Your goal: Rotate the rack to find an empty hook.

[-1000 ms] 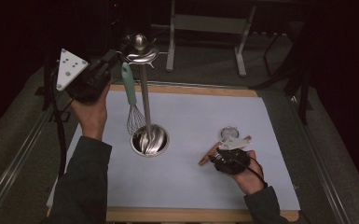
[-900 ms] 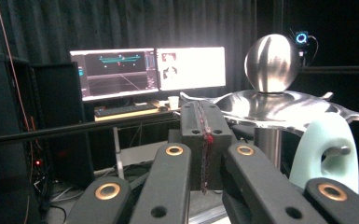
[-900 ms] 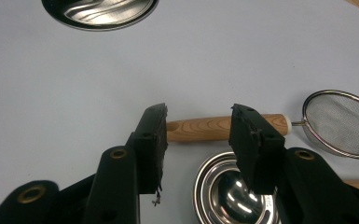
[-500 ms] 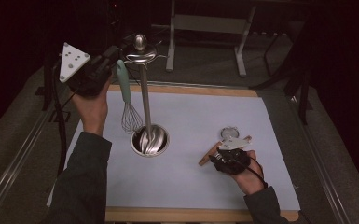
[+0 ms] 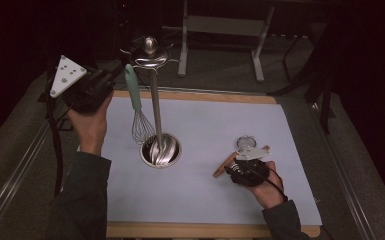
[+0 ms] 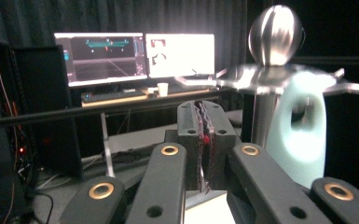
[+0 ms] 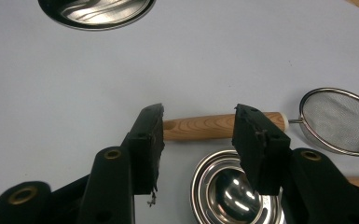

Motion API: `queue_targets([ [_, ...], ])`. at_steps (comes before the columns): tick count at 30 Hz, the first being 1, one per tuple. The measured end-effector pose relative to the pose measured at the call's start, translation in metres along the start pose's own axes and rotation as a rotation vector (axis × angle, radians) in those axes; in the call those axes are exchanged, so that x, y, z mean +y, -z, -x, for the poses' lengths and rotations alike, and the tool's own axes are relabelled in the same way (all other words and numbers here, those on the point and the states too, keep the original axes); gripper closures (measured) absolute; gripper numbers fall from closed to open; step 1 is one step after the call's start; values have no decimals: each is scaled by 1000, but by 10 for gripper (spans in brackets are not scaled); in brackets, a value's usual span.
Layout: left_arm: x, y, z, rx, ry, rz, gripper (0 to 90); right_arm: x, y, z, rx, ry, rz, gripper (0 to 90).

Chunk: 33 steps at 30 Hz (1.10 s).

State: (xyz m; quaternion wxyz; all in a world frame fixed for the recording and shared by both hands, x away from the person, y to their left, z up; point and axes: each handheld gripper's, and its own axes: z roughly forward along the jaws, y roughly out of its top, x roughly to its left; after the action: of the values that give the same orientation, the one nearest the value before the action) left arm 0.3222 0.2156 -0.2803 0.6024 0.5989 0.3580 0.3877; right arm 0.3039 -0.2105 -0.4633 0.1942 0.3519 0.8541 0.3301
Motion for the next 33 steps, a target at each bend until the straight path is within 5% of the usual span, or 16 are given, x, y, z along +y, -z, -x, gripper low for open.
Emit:
queue_targets([
  [11,-31,23,-8,-12,10,-78,844,-2,-3,1,3,-2,-12,526],
  [17,-65,38,-7,-10,-42,-183,835,-3,1,4,-5,-13,1,516],
  [26,-130,55,-5,-22,-3,-334,811,-7,6,15,-27,-51,11,512],
  [33,-173,63,-2,-2,71,-381,798,-11,8,23,-42,-73,18,509],
])
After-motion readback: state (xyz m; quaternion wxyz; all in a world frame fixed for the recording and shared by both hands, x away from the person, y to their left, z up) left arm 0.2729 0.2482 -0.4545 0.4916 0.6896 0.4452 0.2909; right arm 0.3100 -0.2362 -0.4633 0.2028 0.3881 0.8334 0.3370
